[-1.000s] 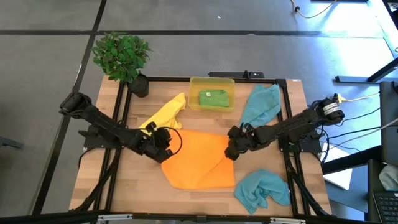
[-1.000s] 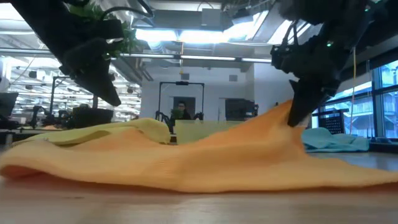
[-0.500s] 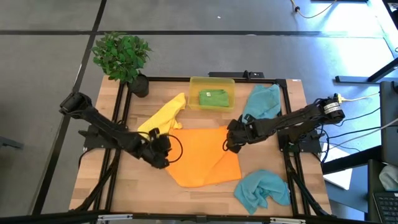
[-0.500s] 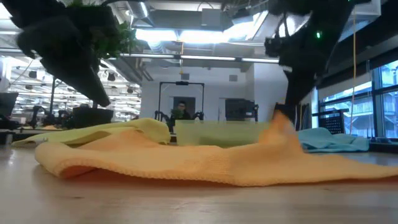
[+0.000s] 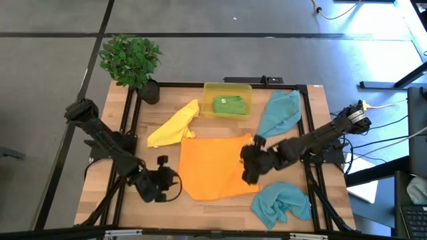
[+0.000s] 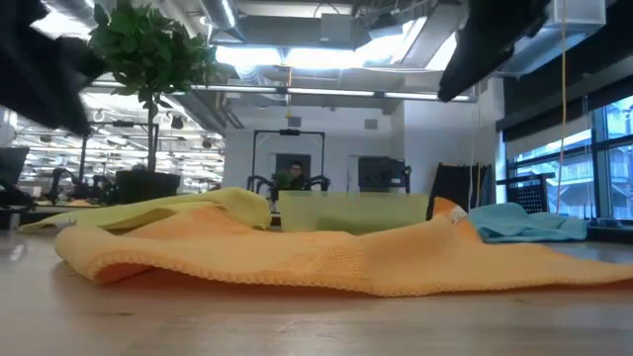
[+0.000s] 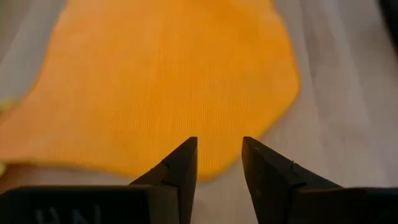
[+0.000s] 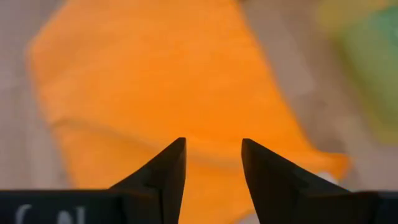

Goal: Fold microfiber towels
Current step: Fold the orange microfiber cloth

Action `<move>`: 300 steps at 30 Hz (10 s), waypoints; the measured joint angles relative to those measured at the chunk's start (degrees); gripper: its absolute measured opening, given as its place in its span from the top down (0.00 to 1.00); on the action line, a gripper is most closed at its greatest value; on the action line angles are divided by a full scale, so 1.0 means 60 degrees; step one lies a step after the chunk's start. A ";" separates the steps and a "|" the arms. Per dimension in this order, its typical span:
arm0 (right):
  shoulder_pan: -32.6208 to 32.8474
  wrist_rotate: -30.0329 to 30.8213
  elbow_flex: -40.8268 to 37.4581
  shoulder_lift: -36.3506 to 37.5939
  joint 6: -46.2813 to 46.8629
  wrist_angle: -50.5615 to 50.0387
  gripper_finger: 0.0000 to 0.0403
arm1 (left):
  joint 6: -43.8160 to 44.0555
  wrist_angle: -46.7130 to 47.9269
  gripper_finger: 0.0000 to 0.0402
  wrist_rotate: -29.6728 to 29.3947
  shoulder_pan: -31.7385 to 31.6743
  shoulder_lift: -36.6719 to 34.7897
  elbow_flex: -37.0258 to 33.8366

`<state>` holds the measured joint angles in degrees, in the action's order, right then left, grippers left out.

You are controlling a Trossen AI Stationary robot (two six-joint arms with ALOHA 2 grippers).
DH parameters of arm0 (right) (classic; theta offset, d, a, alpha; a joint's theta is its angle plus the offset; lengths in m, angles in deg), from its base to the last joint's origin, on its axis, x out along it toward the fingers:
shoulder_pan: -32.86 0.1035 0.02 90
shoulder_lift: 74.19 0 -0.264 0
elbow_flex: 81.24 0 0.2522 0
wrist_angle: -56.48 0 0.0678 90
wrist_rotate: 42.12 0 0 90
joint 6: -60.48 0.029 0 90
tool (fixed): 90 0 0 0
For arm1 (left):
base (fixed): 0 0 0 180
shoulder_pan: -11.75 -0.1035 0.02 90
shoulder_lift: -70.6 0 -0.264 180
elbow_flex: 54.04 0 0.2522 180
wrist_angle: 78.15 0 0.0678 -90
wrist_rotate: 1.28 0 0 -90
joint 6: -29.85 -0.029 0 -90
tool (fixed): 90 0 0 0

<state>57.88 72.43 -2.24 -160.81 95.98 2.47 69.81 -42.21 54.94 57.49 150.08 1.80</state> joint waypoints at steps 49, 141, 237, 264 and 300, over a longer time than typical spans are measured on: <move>-0.0375 -0.1033 -0.0023 -0.4261 -0.1223 0.4225 0.68 | 0.0184 -0.2863 0.71 0.0866 -0.0242 0.1739 0.0015; -0.1210 -0.1033 -0.0008 -0.4246 -0.1204 0.3798 0.68 | -0.2637 -0.2514 1.00 0.5175 -0.2076 0.1501 0.0022; -0.1192 -0.1106 -0.0016 -0.4246 -0.1465 0.3694 0.68 | -0.3522 -0.3087 0.71 0.1694 -0.1863 0.3501 0.1166; -0.1192 -0.1109 -0.0016 -0.4253 -0.1434 0.3705 0.68 | -0.3964 -0.2895 1.00 0.4578 -0.1134 0.3504 0.1989; -0.0629 -0.0696 0.1886 -0.4088 -0.2039 0.0712 0.68 | -0.2175 -0.0595 0.70 0.4313 -0.0675 0.3504 0.2051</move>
<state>54.11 68.25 9.08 -185.34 83.75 6.74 56.76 -45.78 80.82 53.45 171.11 14.11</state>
